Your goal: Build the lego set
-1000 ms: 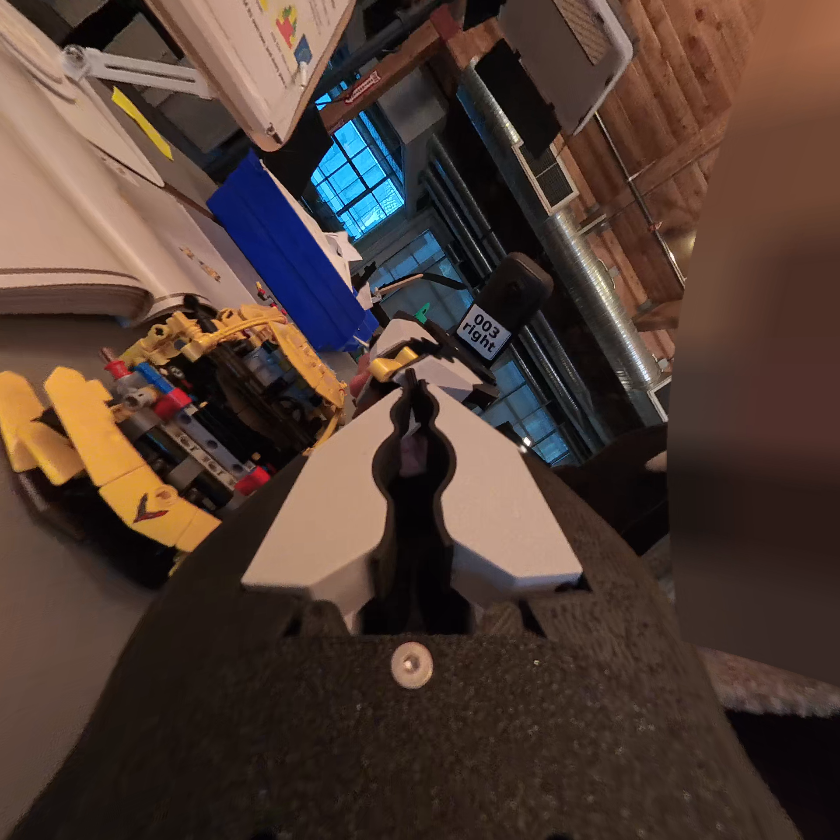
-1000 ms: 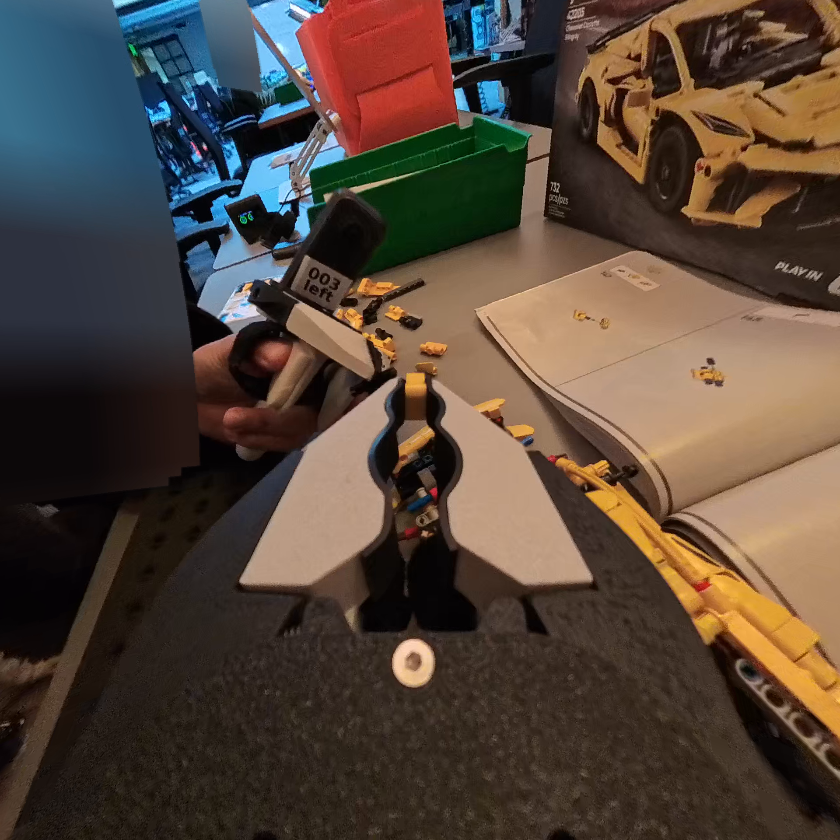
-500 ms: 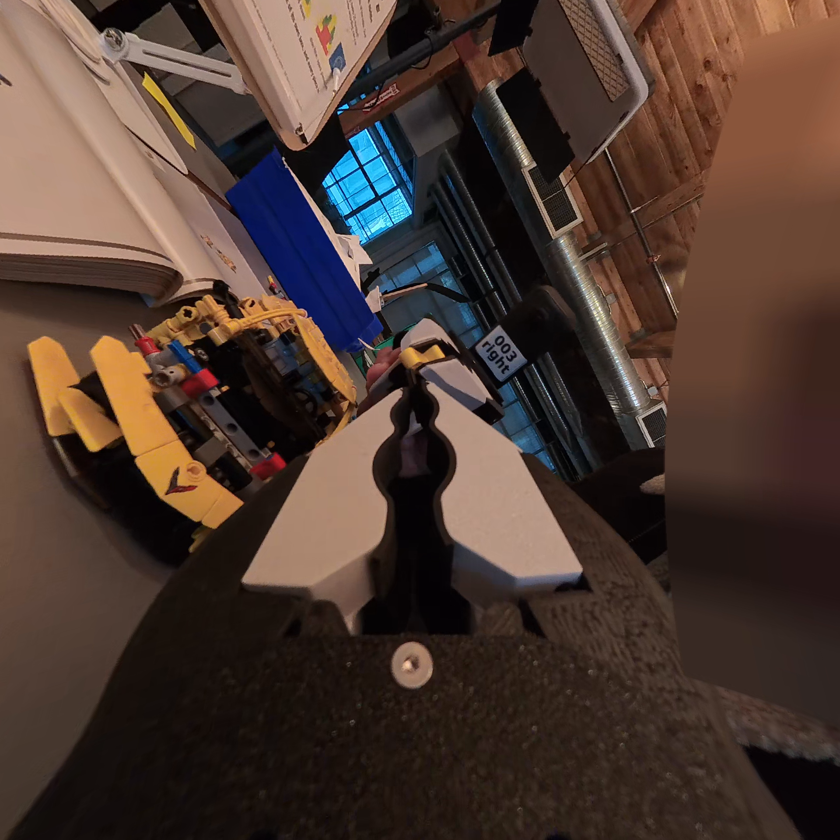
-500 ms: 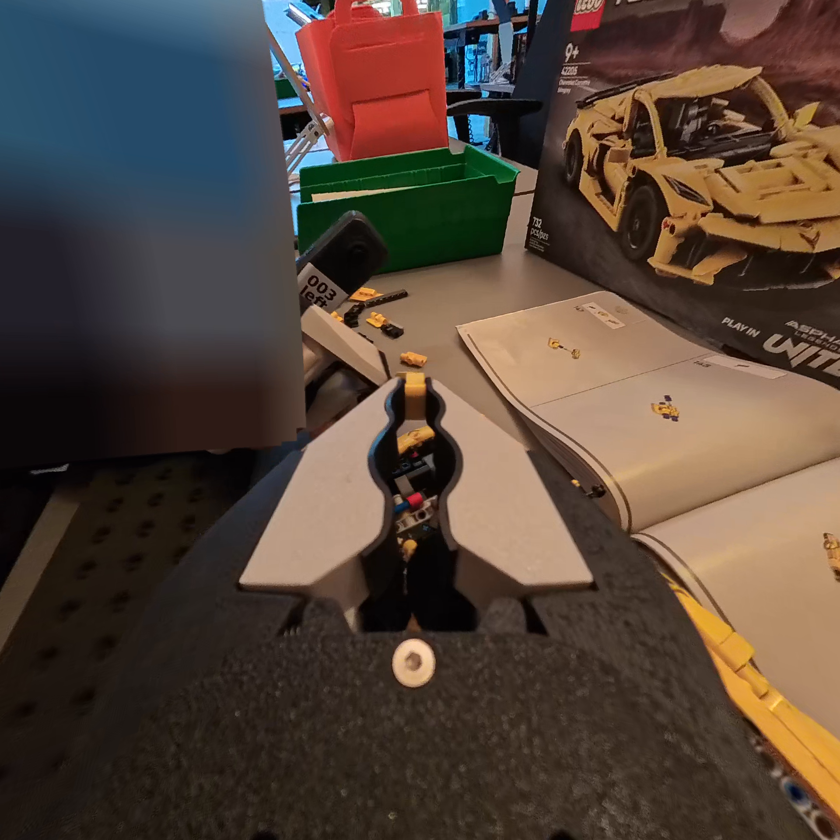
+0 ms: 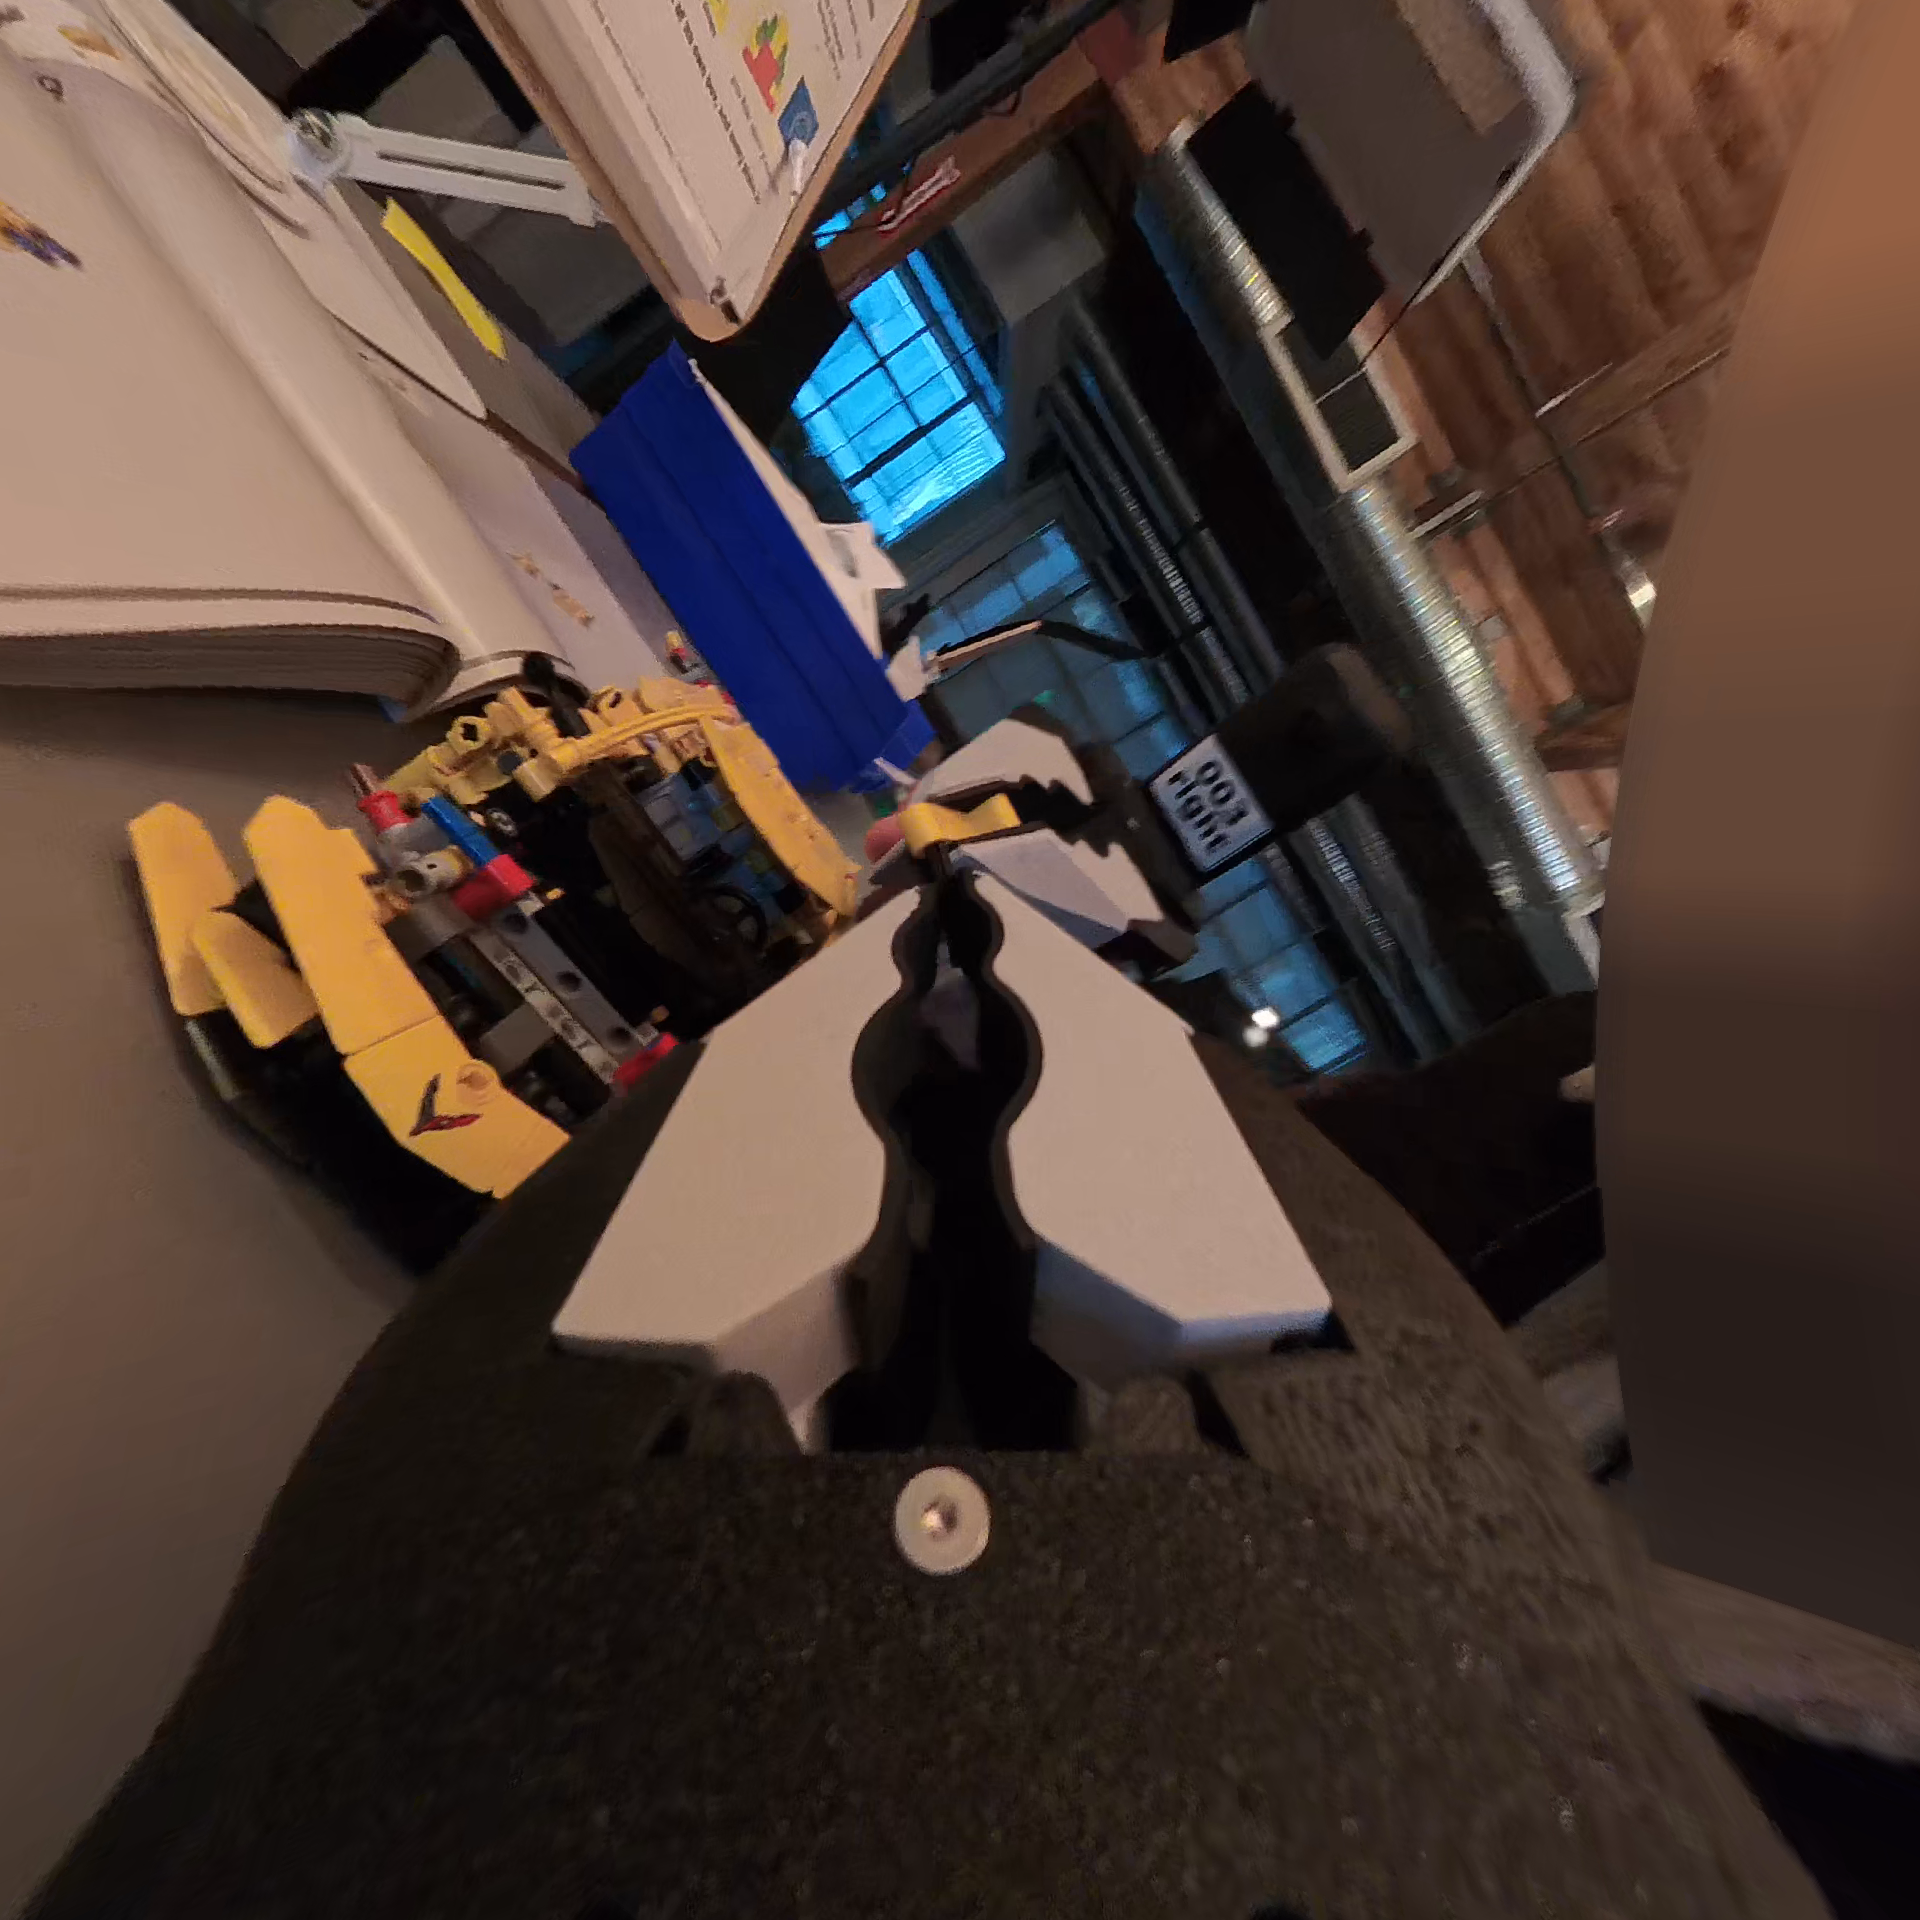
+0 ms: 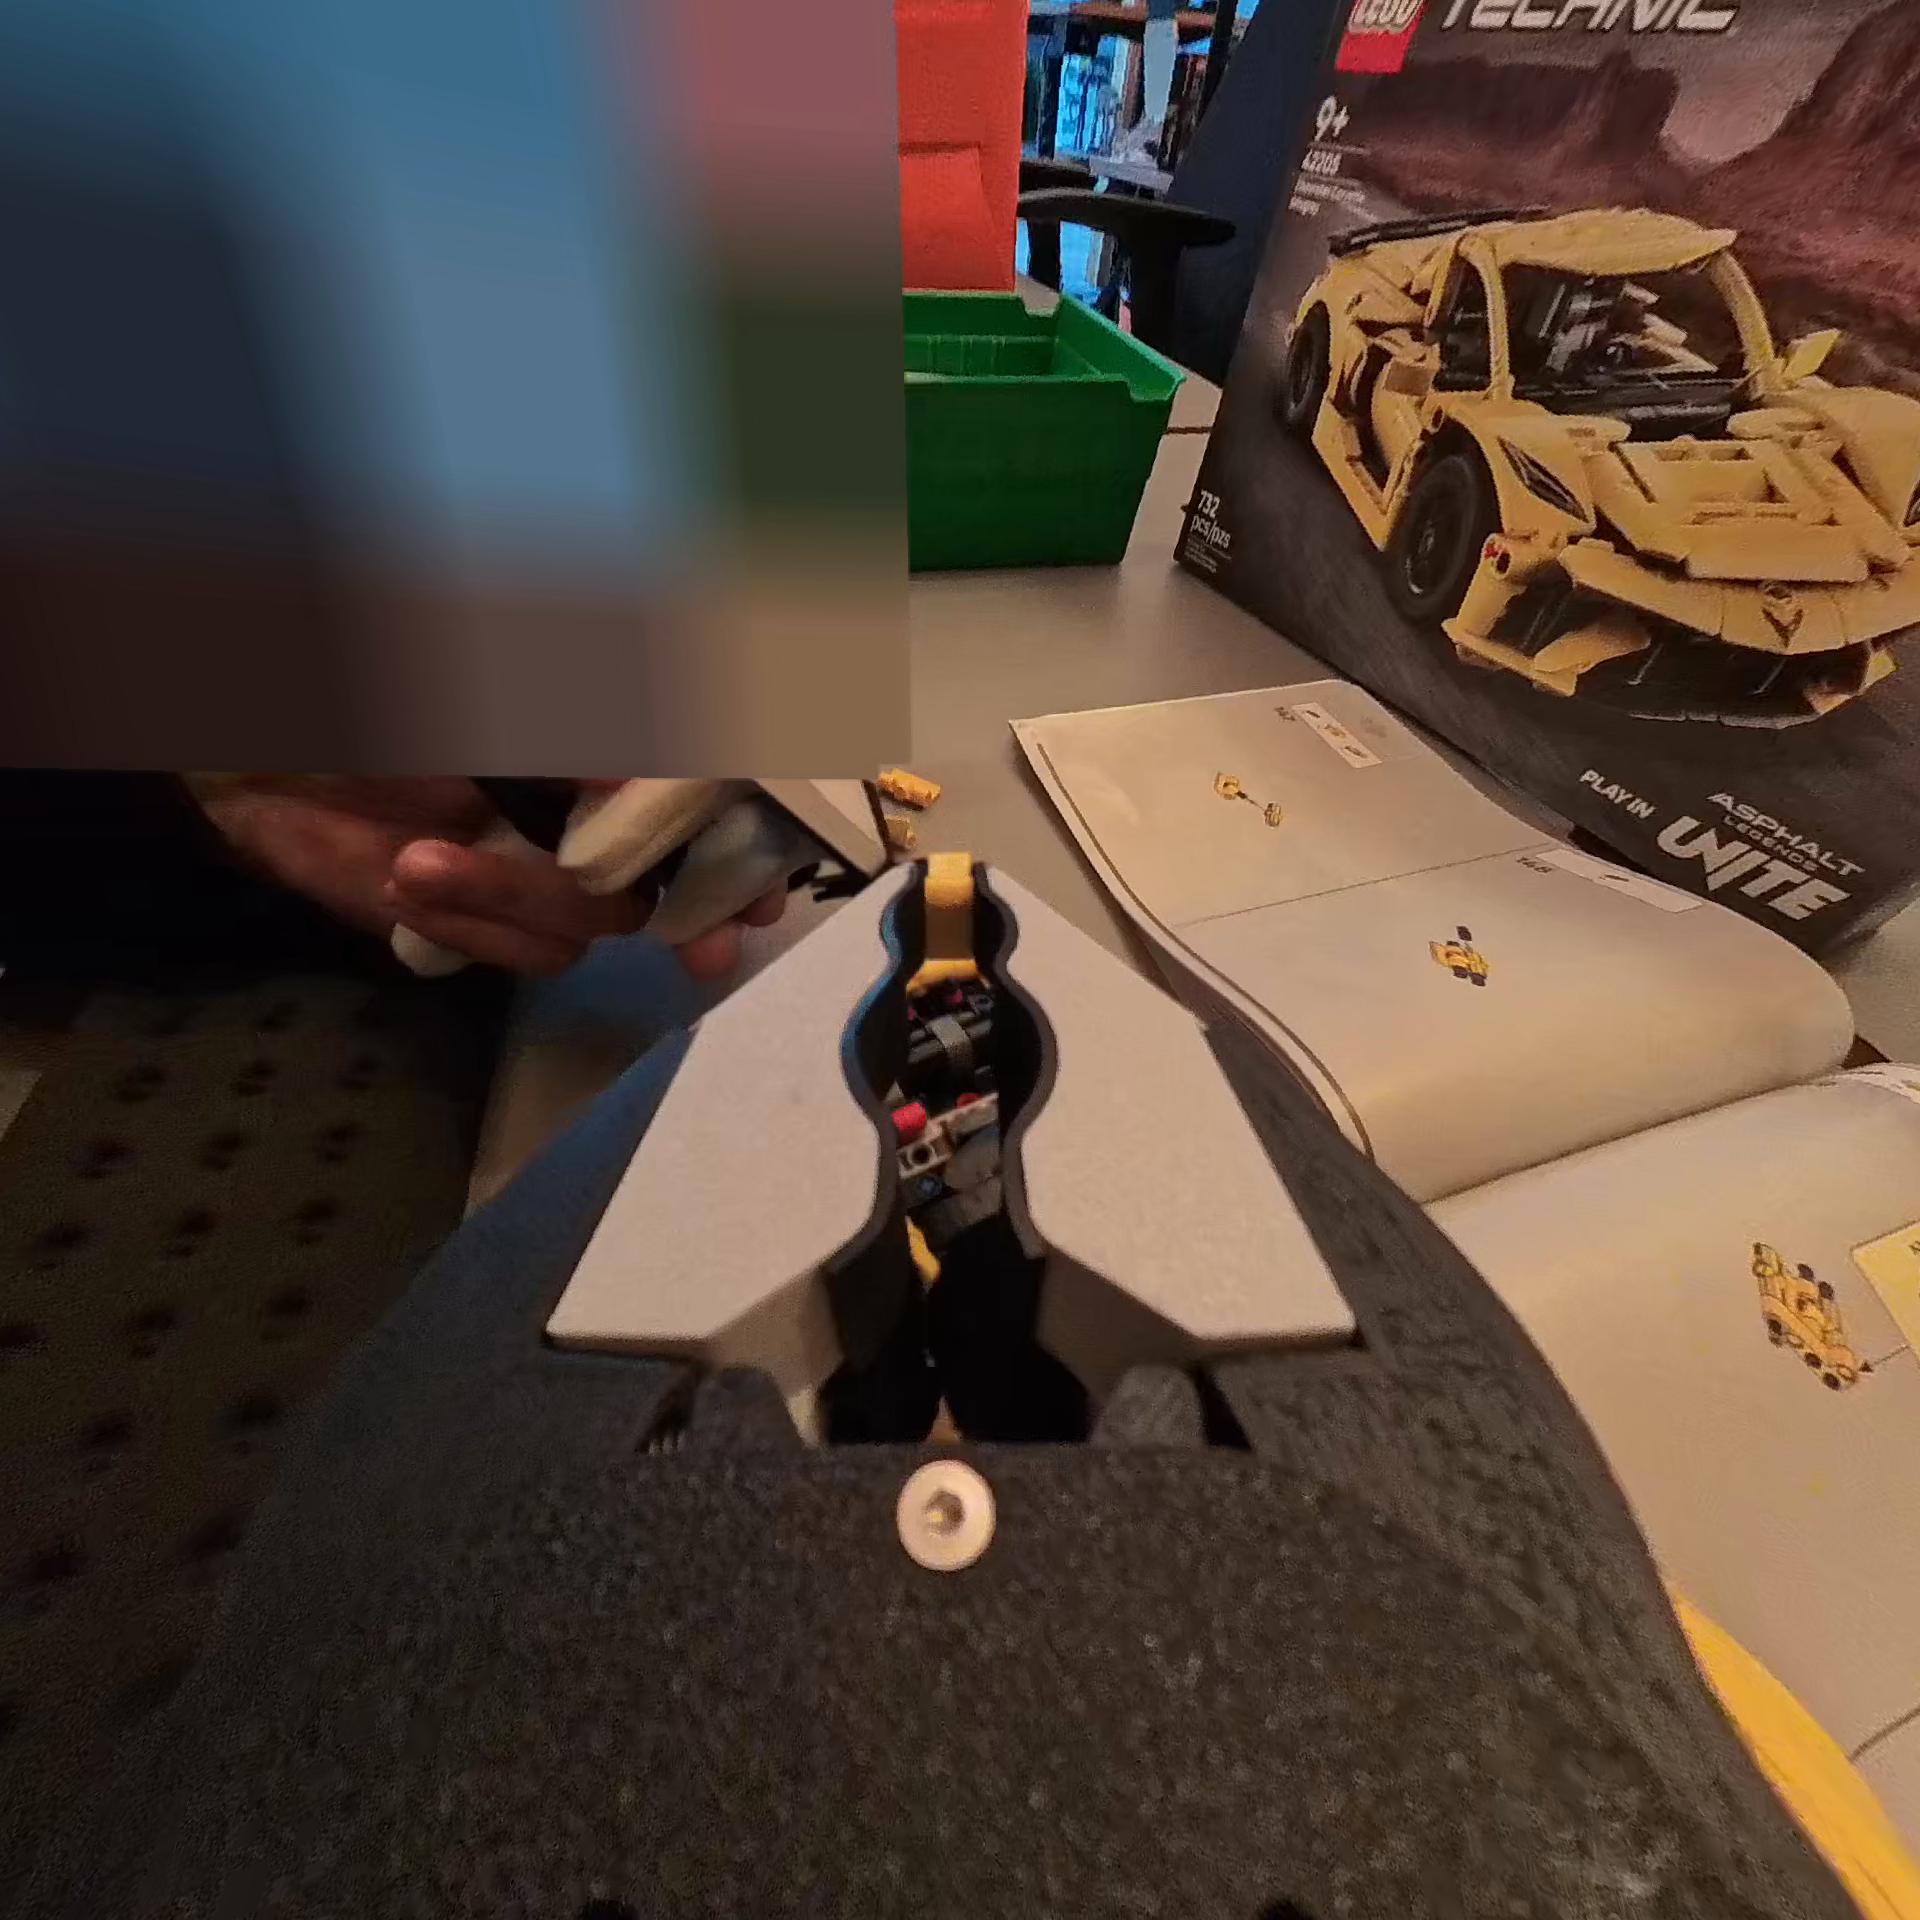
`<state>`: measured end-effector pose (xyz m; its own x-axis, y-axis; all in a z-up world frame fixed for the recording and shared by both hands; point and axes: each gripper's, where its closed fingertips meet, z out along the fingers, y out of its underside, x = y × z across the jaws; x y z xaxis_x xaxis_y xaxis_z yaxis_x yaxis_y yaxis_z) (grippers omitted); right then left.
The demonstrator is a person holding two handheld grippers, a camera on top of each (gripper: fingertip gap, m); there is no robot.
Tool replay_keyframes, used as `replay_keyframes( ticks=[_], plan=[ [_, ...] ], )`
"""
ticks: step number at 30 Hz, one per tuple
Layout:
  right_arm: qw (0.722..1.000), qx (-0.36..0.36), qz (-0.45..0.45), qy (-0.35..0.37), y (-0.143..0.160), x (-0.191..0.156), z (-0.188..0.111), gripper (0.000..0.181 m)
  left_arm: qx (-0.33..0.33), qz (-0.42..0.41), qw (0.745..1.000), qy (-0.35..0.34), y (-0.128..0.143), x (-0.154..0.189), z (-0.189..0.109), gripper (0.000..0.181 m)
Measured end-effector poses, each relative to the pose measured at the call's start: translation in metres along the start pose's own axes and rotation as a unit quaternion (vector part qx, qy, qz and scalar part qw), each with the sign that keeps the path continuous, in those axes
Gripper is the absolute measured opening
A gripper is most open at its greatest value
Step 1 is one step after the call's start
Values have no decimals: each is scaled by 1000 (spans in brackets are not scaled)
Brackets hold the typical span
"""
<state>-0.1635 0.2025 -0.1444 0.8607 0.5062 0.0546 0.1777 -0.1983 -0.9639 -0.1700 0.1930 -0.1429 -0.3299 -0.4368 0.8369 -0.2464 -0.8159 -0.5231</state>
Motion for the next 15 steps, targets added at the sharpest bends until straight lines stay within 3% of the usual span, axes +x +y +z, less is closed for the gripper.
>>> replay_keyframes(
  ticks=[3, 8, 15],
  plan=[
    [998, -44, -35, 3, 7, -1, -3, 7, -34, 82, 994, -59, 8, -5, 3, 2],
    [991, -87, -99, 23, 15, -2, -5, 7, -67, 143, 982, -105, 16, -12, 6, 2],
    [987, -79, -135, 25, 14, -4, -6, 7, -56, 76, 993, -67, 14, -10, 5, 2]
  ],
)
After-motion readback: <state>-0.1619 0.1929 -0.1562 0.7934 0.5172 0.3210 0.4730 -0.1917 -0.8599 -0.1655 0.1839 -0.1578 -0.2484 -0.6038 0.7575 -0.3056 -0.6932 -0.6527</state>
